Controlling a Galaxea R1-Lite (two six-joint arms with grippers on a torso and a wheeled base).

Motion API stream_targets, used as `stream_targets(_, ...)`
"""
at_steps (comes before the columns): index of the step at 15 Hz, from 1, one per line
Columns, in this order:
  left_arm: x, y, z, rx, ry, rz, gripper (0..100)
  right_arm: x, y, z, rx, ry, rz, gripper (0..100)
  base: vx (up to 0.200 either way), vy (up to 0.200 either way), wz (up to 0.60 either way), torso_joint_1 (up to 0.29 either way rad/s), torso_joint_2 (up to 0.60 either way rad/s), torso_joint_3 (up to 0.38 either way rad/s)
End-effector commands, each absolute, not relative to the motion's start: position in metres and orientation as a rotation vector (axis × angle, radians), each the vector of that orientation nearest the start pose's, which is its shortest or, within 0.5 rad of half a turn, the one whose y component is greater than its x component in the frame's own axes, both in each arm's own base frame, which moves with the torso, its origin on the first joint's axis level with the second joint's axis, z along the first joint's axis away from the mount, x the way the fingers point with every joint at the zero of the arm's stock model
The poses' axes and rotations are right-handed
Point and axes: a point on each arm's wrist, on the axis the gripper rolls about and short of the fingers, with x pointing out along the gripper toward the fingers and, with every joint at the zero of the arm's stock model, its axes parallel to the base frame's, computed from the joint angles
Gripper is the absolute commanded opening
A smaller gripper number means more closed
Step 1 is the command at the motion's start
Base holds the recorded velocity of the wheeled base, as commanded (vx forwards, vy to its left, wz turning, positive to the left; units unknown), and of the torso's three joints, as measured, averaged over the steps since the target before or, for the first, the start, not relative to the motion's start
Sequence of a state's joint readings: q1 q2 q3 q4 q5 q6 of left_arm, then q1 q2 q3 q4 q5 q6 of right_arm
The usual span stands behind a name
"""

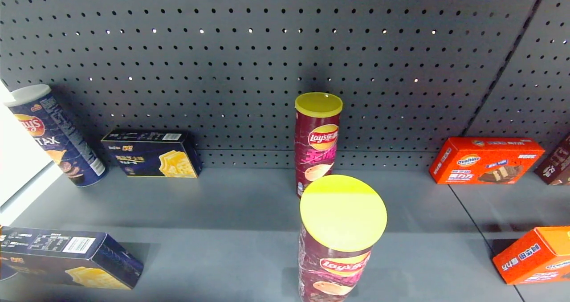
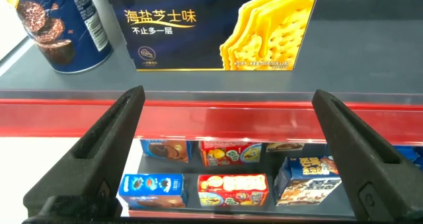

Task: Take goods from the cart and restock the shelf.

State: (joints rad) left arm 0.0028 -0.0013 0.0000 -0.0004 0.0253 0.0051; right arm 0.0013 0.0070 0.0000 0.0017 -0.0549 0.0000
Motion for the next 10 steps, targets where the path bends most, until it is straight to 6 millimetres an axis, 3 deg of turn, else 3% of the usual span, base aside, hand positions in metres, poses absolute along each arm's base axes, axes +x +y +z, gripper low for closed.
stream_targets(1,-0.0228,0.0005,0.0755,0.005,0.000,0.031,100,-0.0223,-0.0013,0.0755,0.000,0.009,-0.054,100,0.000,0.000,0.00,0.000,0.00,0.000)
stream_targets(10,-0.0228,0.0005,0.0755,0.005,0.000,0.031,100,-0.0223,-0.0013,0.0755,-0.002,0.009,-0.054,100,0.000,0.000,0.00,0.000,0.00,0.000)
